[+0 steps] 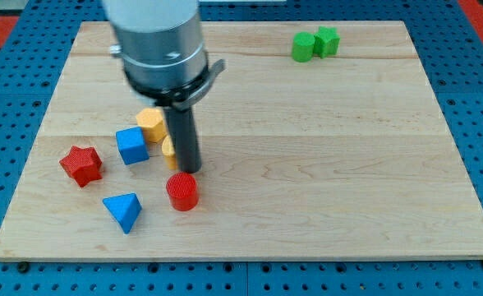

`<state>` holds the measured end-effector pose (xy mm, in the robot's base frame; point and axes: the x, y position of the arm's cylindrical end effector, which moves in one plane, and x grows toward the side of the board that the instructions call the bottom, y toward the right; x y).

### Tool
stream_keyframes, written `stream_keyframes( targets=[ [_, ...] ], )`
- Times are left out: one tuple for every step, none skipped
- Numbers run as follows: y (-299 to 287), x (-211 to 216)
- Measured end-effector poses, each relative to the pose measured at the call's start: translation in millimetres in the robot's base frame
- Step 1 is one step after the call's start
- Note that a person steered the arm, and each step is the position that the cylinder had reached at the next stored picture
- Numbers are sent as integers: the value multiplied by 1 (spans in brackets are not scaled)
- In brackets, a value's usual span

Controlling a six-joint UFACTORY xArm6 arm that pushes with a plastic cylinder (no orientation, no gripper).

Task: Place the green circle towards the bottom of green star

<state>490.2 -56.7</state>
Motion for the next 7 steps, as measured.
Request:
stream_keyframes(
  targets=[
    [57, -25],
    [90, -44],
    [105, -63],
    [105, -63],
    [86, -75],
    [29, -108],
    [-20, -137]
  ],
)
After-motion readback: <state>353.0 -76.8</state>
